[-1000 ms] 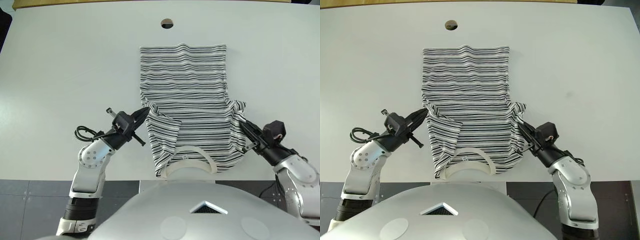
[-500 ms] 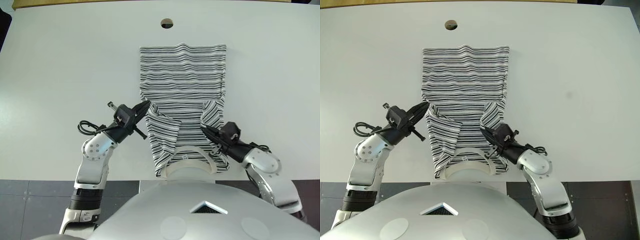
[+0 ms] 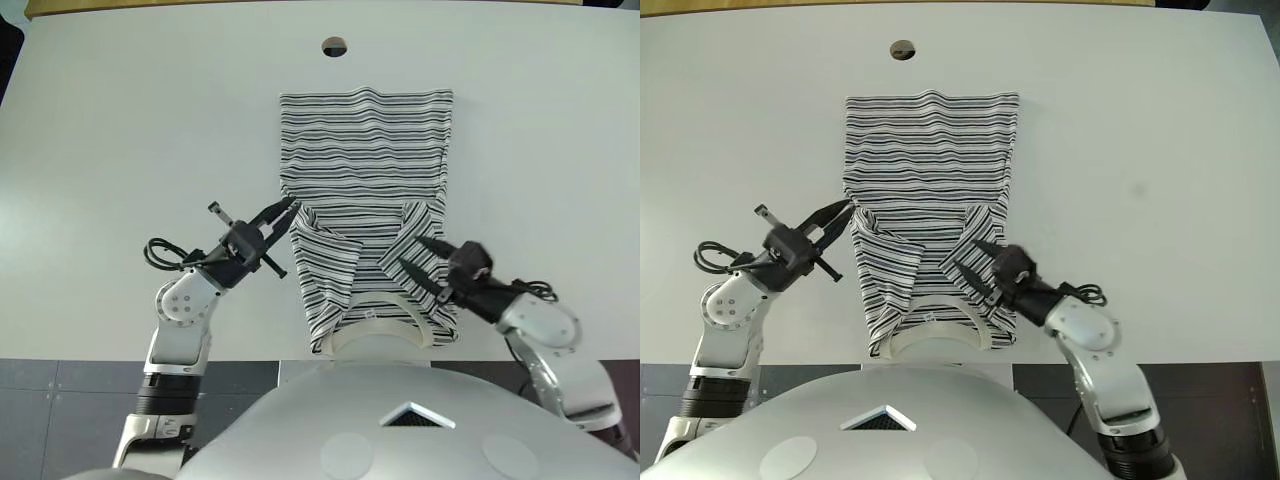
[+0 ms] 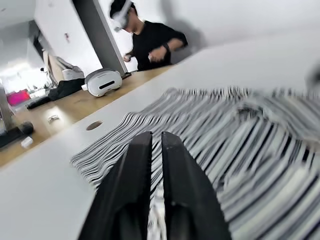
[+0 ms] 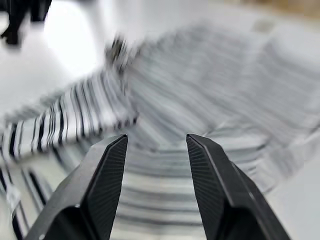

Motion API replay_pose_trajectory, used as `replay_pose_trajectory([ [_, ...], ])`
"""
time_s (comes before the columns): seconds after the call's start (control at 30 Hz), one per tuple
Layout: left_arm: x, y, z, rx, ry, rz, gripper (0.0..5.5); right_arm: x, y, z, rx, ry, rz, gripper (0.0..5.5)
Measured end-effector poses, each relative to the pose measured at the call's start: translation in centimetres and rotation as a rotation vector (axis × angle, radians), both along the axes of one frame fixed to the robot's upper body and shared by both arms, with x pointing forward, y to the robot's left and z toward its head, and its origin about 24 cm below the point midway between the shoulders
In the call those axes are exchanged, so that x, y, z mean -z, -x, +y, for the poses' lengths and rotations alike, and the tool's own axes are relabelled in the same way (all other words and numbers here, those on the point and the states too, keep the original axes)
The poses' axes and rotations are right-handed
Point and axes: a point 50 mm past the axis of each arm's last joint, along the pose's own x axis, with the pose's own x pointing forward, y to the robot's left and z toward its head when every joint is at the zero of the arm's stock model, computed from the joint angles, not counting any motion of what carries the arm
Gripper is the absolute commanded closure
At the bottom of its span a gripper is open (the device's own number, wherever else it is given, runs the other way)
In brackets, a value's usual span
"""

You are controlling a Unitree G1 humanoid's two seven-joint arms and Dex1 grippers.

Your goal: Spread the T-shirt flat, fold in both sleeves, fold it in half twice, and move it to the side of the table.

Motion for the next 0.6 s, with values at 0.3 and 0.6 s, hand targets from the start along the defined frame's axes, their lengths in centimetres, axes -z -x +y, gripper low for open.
replay_pose_trajectory([
  [0.3, -1.5, 3.9, 1.9, 0.491, -0.485, 0.048, 3.1, 0.2, 0.3, -8.8, -0.447, 0.737, -0.232, 3.14],
  [0.6, -1.8, 3.6, 0.6, 0.766, -0.575, 0.114, 2.5, 0.0, -2.8, -10.0, -0.839, 1.013, -0.32, 2.54],
])
